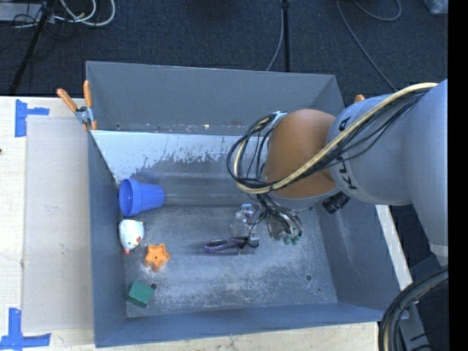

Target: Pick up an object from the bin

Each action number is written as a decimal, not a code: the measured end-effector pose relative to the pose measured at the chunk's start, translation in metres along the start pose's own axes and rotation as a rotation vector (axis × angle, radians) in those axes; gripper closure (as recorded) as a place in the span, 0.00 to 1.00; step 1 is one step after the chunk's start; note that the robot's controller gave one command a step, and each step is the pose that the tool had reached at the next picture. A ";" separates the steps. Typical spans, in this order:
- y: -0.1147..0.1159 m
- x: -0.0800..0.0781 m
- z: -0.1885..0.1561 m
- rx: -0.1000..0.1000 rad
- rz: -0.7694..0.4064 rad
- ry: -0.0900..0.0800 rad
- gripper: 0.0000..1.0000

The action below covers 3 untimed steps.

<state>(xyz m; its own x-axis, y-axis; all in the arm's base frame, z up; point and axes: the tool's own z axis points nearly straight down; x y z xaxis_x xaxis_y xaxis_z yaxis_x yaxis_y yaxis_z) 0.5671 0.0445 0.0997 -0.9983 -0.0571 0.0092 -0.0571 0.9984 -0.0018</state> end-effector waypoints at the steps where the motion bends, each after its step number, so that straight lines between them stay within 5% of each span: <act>1: -0.019 -0.027 -0.037 -0.001 0.032 -0.014 1.00; 2: -0.023 -0.020 -0.095 0.000 0.021 0.001 1.00; 3: -0.028 -0.025 -0.156 -0.001 0.031 -0.007 1.00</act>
Offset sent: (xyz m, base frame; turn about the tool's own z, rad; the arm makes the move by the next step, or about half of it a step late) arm 0.0146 -0.0224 0.1418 0.0026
